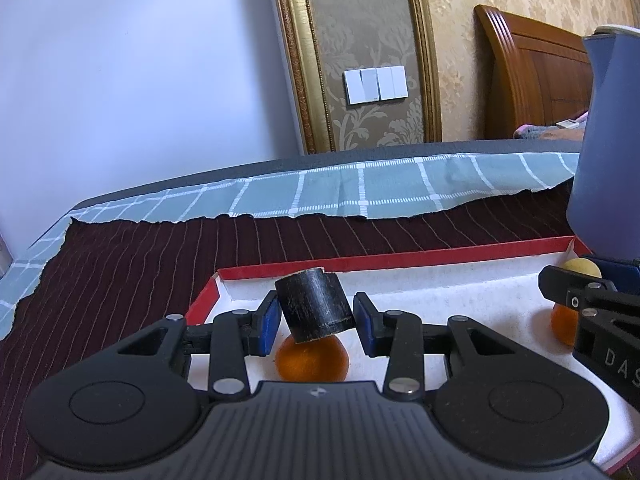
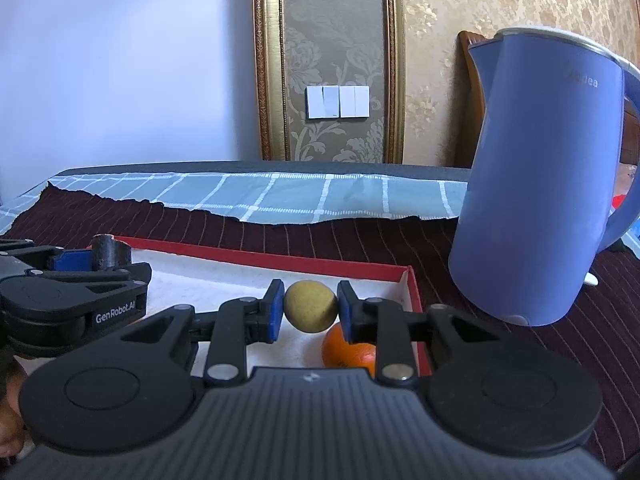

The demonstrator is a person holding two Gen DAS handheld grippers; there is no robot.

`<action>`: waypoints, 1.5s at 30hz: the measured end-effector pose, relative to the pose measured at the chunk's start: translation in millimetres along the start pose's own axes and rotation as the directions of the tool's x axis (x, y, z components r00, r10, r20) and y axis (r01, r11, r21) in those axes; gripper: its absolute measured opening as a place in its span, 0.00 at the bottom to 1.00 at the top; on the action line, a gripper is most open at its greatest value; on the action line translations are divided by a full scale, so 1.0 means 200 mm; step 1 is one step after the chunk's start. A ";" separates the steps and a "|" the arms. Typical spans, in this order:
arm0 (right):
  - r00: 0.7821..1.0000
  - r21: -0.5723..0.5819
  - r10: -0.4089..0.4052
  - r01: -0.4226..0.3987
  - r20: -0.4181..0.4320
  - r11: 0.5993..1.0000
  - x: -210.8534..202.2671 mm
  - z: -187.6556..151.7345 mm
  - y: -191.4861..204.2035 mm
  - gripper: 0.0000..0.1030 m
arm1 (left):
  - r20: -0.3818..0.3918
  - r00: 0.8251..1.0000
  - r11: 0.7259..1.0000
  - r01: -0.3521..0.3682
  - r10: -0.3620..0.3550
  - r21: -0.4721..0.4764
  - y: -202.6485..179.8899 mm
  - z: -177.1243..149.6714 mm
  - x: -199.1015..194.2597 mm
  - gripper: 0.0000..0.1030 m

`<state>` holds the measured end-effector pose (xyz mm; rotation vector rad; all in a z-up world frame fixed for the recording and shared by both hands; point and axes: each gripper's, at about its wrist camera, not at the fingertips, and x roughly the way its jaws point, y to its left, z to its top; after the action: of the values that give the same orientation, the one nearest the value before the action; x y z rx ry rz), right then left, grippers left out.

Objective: Organize fruits
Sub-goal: 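Hold the black cylinder and yellow fruit above the tray, lowering toward it, then open the left tool to drop the black cylinder while the right tool releases the yellow fruit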

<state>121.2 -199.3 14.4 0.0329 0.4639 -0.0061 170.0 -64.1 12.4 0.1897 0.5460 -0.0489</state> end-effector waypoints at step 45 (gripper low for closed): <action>0.999 -0.001 -0.020 0.020 -0.025 1.000 0.12 0.02 0.03 0.26 | -0.024 0.999 0.998 0.030 -0.031 -0.053 -0.03 0.01 0.10 0.38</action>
<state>144.2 -194.2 6.6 0.0276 0.4895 -0.0247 188.3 -69.8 3.4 0.1310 0.5742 -0.0617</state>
